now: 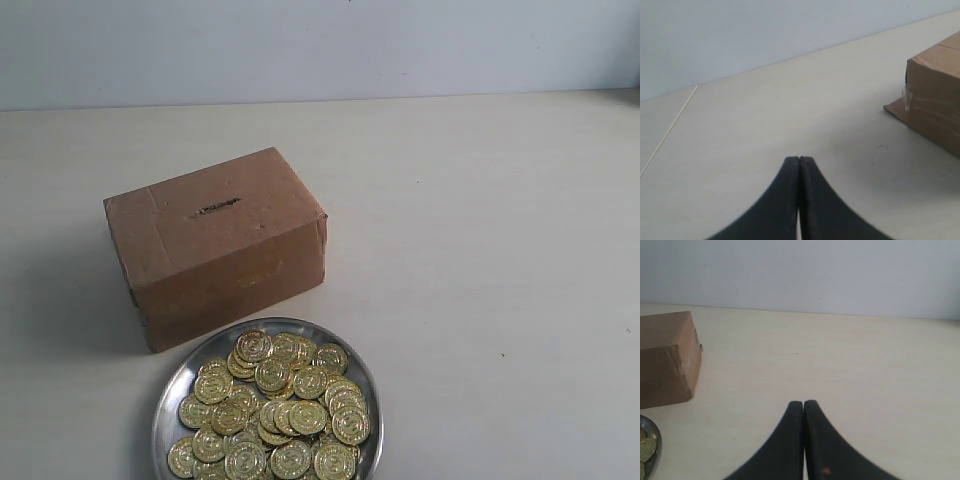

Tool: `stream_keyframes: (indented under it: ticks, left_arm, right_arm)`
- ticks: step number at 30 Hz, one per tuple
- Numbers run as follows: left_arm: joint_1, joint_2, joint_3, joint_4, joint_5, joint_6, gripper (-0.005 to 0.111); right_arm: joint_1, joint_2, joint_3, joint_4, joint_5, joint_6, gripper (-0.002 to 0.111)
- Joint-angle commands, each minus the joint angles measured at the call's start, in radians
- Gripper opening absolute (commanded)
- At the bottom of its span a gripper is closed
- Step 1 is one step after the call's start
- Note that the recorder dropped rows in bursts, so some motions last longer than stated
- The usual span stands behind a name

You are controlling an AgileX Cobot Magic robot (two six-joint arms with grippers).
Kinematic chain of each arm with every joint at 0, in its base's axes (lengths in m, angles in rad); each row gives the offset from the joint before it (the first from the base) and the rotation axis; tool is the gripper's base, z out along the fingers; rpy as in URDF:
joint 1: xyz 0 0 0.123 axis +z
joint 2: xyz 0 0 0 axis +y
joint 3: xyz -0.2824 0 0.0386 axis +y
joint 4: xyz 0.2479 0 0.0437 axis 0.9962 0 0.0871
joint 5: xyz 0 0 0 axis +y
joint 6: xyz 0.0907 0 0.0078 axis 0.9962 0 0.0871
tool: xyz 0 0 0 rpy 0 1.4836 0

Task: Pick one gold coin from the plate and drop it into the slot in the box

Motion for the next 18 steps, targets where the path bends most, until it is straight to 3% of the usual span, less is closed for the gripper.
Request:
stream_keyframes:
  ticks: [1, 8, 12, 18]
  left_arm:
    - [0.002, -0.005, 0.0, 0.001, -0.002, -0.006, 0.0]
    - [0.002, -0.005, 0.0, 0.001, -0.002, -0.006, 0.0]
    - [0.002, -0.005, 0.0, 0.001, -0.002, -0.006, 0.0]
    - [0.002, -0.005, 0.0, 0.001, -0.002, -0.006, 0.0]
  right_arm:
    - [0.001, -0.005, 0.004, 0.002, -0.018, -0.001, 0.0]
    - [0.001, -0.005, 0.004, 0.011, -0.105, 0.003, 0.0]
    - [0.001, -0.005, 0.004, 0.134, -0.214, 0.062, 0.0]
    - [0.001, -0.005, 0.004, 0.139, -0.226, 0.069, 0.0]
